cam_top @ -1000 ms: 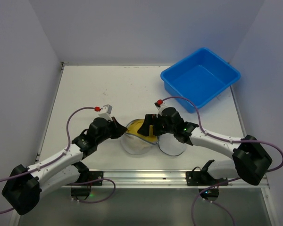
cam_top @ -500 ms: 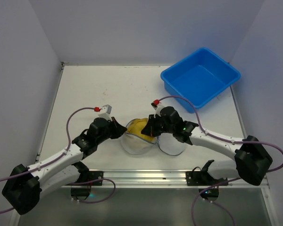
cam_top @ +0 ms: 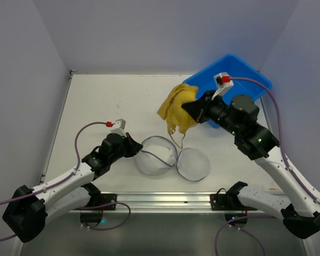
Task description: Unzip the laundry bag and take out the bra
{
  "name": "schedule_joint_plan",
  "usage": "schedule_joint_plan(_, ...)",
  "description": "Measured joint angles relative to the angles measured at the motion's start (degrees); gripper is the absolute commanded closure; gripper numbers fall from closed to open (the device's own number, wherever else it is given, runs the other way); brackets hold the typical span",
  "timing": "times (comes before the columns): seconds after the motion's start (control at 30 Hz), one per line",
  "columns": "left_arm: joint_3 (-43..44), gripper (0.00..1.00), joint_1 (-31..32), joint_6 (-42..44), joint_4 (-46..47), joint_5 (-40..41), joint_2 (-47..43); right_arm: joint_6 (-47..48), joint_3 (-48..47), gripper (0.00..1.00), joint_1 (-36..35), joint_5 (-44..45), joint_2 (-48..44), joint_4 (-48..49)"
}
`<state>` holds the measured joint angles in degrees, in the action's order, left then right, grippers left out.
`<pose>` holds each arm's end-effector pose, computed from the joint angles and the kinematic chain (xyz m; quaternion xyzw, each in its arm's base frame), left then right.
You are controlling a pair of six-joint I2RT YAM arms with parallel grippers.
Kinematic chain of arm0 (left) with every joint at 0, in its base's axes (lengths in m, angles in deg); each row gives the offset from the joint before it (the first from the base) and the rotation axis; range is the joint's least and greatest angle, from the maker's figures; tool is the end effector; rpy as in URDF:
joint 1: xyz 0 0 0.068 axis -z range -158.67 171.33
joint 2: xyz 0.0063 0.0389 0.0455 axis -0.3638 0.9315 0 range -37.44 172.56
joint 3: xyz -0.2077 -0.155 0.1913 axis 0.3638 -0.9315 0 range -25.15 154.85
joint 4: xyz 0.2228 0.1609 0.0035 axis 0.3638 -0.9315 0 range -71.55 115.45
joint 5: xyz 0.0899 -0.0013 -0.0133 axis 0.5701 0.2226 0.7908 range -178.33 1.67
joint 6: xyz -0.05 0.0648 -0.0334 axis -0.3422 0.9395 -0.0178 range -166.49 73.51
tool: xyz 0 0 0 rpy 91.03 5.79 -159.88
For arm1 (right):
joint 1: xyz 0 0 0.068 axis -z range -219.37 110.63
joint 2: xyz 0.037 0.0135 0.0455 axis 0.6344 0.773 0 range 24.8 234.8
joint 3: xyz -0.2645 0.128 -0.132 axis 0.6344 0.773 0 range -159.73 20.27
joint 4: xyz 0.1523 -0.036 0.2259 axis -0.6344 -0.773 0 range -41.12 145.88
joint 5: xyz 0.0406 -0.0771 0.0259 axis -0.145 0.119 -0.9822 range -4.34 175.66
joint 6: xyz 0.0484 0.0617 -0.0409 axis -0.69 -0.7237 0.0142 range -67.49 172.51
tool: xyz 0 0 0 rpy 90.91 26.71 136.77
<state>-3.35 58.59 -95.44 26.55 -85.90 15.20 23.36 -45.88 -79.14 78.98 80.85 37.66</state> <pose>0.1730 -0.1273 0.2066 -0.0987 0.8591 -0.3296 0.3789 0.1783 0.1602 0.4576 -0.1078 0.7473 0.4064 0.5145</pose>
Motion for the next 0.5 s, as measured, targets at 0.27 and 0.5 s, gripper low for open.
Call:
schedule_joint_plan(0.27,0.3,1.00,0.0,0.0,-0.2,-0.2,0.7,5.6,-21.3,1.00,18.2,12.8,6.0,-3.4)
schedule_joint_plan(0.5,0.4,1.00,0.0,0.0,-0.5,-0.8,1.1,4.5,-29.8,1.00,33.4,22.3,19.6,-3.1)
